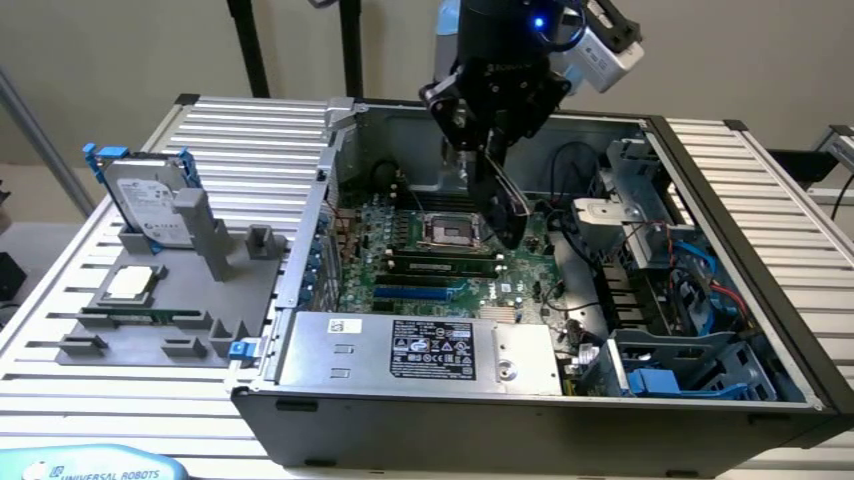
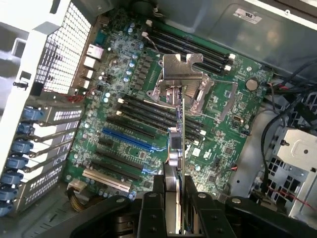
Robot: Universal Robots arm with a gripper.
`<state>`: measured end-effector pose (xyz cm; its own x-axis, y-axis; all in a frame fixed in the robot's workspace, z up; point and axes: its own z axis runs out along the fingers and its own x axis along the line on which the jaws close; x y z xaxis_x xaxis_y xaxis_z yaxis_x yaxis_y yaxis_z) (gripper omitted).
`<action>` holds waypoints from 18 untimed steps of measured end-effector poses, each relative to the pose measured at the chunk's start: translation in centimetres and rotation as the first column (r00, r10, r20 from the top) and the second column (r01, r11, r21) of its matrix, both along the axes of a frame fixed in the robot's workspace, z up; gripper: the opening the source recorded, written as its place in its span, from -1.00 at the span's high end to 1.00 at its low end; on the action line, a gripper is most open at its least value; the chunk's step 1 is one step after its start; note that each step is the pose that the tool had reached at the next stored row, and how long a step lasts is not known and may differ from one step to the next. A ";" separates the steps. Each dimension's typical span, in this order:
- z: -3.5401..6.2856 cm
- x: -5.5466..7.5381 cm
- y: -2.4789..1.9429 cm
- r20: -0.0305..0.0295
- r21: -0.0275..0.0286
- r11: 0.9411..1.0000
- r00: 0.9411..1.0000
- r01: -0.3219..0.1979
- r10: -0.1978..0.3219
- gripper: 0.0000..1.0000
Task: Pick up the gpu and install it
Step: 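Insert the gpu into the slot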
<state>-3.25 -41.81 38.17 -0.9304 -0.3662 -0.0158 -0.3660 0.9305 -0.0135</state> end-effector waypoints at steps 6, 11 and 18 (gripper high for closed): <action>-0.05 0.0 0.00 0.000 0.000 0.994 0.994 -0.109 0.109 0.47; -0.15 0.0 0.00 0.000 0.000 0.980 0.980 -0.199 0.199 0.47; -0.38 0.0 0.00 0.000 0.000 0.947 0.947 -0.321 0.321 0.47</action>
